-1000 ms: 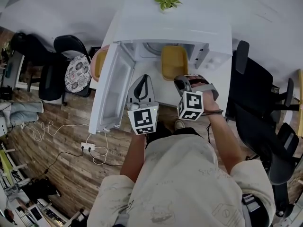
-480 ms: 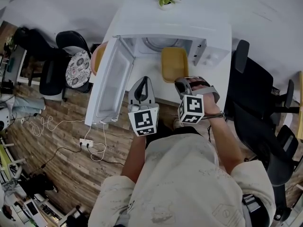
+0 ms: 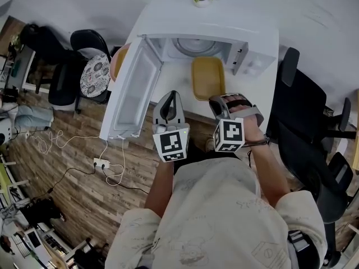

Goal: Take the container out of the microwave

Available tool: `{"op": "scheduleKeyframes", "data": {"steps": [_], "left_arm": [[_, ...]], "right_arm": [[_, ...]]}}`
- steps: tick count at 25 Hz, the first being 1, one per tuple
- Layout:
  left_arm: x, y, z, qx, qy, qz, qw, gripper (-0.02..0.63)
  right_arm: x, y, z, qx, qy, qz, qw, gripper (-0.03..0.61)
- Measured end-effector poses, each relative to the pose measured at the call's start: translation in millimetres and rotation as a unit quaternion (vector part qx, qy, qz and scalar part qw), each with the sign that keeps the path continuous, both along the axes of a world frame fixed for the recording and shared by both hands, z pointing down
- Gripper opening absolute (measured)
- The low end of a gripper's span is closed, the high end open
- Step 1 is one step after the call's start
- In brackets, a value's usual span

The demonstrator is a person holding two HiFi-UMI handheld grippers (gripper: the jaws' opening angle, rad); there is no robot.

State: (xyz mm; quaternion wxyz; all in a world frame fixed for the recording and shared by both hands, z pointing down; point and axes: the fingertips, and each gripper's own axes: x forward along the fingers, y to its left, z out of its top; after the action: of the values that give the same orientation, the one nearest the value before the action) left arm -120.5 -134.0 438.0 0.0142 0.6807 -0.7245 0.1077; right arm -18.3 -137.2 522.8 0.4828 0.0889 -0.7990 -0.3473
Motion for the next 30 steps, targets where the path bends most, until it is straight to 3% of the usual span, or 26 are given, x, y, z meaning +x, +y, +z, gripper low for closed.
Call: {"op": "scheduleKeyframes", "data": {"steps": [30], "left_arm": [[-5.4,18.3,-14.3,0.064,-0.003,-0.018,0.9978,0.008]], "right_arm": [[13.3,8.0,-27.7,0.066,-0.015,-0.022,0.997,0.034]]}}
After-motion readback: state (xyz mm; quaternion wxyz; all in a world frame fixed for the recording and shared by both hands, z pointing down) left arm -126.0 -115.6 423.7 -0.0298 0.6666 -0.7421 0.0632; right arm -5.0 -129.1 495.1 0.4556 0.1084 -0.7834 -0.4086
